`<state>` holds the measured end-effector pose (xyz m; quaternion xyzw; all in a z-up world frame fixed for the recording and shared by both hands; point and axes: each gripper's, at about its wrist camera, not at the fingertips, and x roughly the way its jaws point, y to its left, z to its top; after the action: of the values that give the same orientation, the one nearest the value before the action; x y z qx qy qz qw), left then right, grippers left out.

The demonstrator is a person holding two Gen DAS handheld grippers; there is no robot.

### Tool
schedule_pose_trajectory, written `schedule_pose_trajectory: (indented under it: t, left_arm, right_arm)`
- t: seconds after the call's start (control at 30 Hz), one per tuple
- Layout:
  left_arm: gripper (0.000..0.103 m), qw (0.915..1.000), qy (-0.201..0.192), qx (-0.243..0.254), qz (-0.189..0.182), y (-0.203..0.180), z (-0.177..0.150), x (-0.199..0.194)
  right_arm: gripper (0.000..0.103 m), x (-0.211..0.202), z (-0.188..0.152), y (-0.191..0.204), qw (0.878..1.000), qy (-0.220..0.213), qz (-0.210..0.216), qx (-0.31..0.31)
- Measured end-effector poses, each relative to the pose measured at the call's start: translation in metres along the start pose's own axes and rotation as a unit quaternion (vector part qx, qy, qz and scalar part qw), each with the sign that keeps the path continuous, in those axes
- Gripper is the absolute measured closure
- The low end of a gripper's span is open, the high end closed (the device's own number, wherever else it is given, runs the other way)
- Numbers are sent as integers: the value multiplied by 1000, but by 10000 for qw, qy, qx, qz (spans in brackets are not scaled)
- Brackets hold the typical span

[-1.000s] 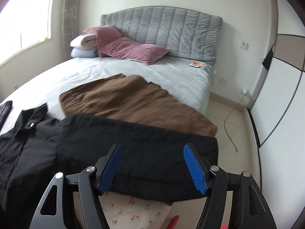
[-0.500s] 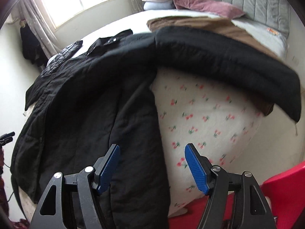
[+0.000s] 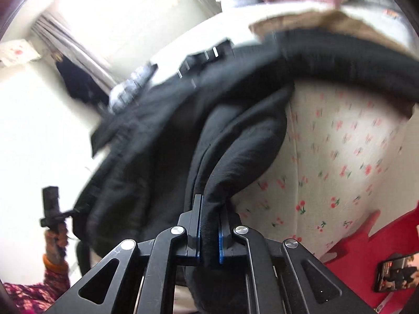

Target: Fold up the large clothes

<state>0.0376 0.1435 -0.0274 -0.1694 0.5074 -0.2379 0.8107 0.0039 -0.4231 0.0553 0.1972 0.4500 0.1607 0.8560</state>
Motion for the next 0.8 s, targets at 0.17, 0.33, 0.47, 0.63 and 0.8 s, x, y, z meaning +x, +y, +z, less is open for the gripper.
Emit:
schedule_pose_trajectory:
  t: [0.17, 0.33, 0.47, 0.63, 0.8]
  left_arm:
    - [92, 9975, -316, -373, -503, 9, 7, -41]
    - [69, 9852, 1009, 638, 1232, 3, -18, -4]
    - [49, 9808, 666, 742, 1677, 0, -19, -19]
    - [25, 9767, -365, 856, 1932, -23, 8, -49]
    - [20, 9801, -561, 1129, 1534, -53, 53, -12]
  right_arm:
    - [95, -65, -20, 13, 9970, -257, -732, 59]
    - [88, 14, -78, -28, 9503, 1890, -2472, 110]
    - [85, 11, -90, -50, 9408, 1881, -2778, 483]
    - [38, -18, -48, -22, 9616, 809, -2569, 537]
    - [34, 35, 4, 23, 9679, 571, -2449, 69]
